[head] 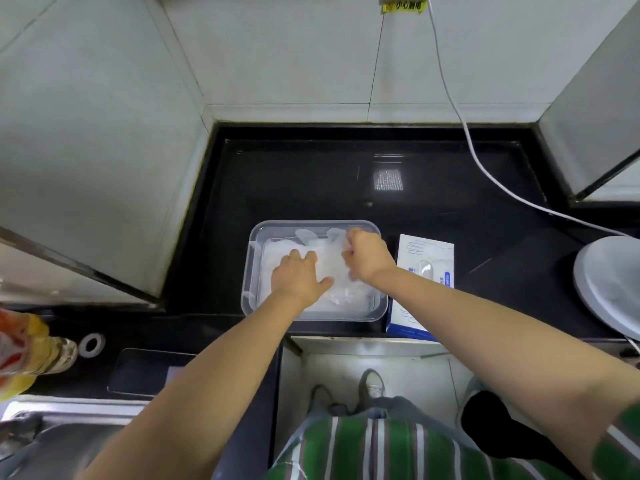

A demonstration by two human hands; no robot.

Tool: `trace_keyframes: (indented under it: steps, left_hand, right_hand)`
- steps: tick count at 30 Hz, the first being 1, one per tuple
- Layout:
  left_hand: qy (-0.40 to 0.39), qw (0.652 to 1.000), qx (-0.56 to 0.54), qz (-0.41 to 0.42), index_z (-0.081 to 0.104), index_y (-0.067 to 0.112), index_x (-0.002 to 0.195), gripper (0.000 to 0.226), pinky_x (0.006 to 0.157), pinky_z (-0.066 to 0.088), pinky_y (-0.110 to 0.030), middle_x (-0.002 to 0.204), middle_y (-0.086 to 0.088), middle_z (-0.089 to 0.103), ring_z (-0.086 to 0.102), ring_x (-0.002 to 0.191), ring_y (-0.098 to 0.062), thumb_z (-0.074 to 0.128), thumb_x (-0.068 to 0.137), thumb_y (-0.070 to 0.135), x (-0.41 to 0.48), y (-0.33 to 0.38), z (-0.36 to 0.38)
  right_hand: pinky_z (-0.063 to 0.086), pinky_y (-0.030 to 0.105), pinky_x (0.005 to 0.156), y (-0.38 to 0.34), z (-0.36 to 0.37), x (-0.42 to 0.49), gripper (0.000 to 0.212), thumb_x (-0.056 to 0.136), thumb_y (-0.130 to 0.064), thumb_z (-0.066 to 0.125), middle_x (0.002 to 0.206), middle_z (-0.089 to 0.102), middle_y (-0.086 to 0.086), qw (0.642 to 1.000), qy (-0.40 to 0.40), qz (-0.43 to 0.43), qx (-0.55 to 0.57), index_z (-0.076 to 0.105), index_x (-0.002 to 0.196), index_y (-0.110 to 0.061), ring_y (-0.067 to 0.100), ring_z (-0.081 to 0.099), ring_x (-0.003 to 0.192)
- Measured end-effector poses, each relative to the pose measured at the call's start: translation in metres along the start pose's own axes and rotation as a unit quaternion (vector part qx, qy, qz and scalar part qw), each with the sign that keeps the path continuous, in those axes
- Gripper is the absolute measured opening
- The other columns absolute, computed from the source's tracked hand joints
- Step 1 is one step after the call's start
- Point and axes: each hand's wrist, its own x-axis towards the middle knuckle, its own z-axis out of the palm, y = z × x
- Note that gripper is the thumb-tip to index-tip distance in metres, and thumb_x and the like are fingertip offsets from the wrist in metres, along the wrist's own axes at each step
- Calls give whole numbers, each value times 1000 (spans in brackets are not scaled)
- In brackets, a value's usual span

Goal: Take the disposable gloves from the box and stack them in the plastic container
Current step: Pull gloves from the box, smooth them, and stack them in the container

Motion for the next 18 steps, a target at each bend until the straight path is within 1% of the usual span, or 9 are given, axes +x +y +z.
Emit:
trace_keyframes:
  steps: [3, 5, 6, 7, 9, 11, 13, 15, 18]
  left_hand:
    - [-66, 998, 13, -6, 27, 24, 149, 73, 105, 38, -43, 150, -13, 31, 36, 134, -32, 49, 91, 62, 6, -5, 13]
    - [-84, 996, 5, -8, 23, 25, 151, 75, 104, 39, -43, 151, -14, 27, 35, 134, -33, 50, 91, 61, 8, -4, 16]
    - [-91, 996, -2, -8, 21, 26, 152, 76, 104, 40, -43, 150, -14, 26, 36, 133, -33, 51, 91, 60, 10, -4, 17]
    - [-99, 995, -7, -9, 20, 26, 152, 76, 103, 41, -43, 150, -15, 26, 36, 133, -34, 51, 91, 60, 11, -3, 18]
    - [-113, 993, -20, -12, 18, 27, 152, 77, 102, 42, -43, 150, -15, 24, 35, 133, -33, 54, 91, 57, 13, -3, 19]
    - [-123, 992, -38, -16, 16, 29, 152, 79, 103, 42, -41, 152, -13, 19, 34, 134, -33, 59, 90, 52, 14, -4, 21]
    - [-135, 988, -65, -32, 12, 32, 152, 85, 106, 40, -42, 156, -11, 14, 32, 137, -33, 66, 88, 46, 15, -9, 25]
    - [-137, 986, -82, -51, 9, 29, 151, 92, 106, 39, -41, 156, -11, 16, 31, 138, -34, 72, 85, 38, 15, -17, 26]
    - [-138, 986, -72, -54, 9, 23, 150, 93, 105, 39, -38, 152, -13, 23, 31, 138, -33, 74, 83, 32, 14, -24, 28]
  right_hand:
    - [50, 34, 81, 1, 3, -2, 35, 87, -4, 61, 112, 61, 12, 994, 74, -72, -21, 51, 121, -7, 27, 59, 101]
    - [47, 30, 82, -3, 1, -5, 33, 83, -2, 63, 109, 57, 5, 976, 150, -157, -11, 56, 113, -11, 19, 54, 97]
    - [45, 27, 79, -7, 1, -6, 27, 82, -1, 62, 102, 57, 2, 972, 151, -181, 17, 58, 107, -12, 16, 53, 90]
    - [45, 26, 74, -11, 2, -8, 21, 83, -1, 60, 94, 57, 0, 974, 121, -185, 55, 60, 101, -12, 14, 54, 82]
    - [52, 33, 73, -16, 7, -9, 14, 87, -2, 58, 83, 60, 1, 986, 14, -132, 98, 63, 97, -11, 18, 59, 74]
    - [58, 42, 82, -12, 16, -4, 22, 93, -4, 56, 93, 63, 7, 989, -124, -8, 81, 60, 113, -13, 26, 68, 84]
    - [59, 42, 85, -2, 23, 1, 48, 95, -7, 57, 117, 58, 13, 968, -232, 85, 35, 42, 137, -22, 30, 66, 98]
    - [60, 40, 82, 5, 28, 3, 72, 92, -6, 63, 131, 46, 14, 956, -271, 110, 12, 24, 149, -29, 32, 60, 104]
    - [61, 40, 78, 10, 36, 8, 93, 87, -3, 68, 137, 35, 16, 954, -273, 121, -19, 10, 152, -36, 34, 58, 100]
